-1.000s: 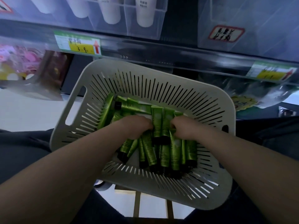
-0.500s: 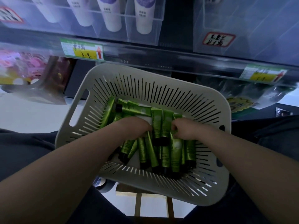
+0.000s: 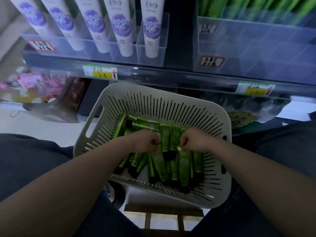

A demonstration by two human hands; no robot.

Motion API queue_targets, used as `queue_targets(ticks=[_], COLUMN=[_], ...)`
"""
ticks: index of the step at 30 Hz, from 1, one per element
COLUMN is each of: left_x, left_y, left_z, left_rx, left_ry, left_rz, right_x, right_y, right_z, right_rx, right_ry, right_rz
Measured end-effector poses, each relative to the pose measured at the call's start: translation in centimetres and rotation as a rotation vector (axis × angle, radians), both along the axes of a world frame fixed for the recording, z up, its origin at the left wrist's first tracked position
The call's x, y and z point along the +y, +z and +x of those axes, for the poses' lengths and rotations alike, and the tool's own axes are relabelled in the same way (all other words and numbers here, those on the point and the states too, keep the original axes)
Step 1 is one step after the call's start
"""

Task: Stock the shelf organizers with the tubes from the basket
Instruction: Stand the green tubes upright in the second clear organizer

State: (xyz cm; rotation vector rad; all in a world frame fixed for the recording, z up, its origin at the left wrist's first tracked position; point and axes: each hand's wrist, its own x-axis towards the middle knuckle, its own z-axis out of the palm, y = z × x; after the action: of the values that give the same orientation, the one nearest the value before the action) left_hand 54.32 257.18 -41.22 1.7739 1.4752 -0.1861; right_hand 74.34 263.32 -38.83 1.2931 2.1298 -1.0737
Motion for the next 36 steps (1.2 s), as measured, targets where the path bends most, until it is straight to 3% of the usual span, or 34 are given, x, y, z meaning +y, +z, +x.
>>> queue_targets(ticks=[5,10,20,36], left_x=[-1.0,-2.1,-3.4,2.1], left_y=[1.8,3.9,9.4,21.5], left_z=[0.1,0.0,1.4,4.8], left_rx=[-0.144,-0.104,0.007,0.102], left_ry=[0.209,0.259,0.236,0.094], left_rz=[-0.001,0.116,0.460,0.807], right_x=[-0.5,-0.9,-1.2,2.4], right_y=[1.4,3.1,7.5,18.7], right_z=[0.8,1.7,2.9,4.5], right_rx=[0.058,0.119,0.325,0.583], right_ry=[-0.030,-0.093,-0.250,-0.189], right_rz=[0.060,0.128,0.255,0.465])
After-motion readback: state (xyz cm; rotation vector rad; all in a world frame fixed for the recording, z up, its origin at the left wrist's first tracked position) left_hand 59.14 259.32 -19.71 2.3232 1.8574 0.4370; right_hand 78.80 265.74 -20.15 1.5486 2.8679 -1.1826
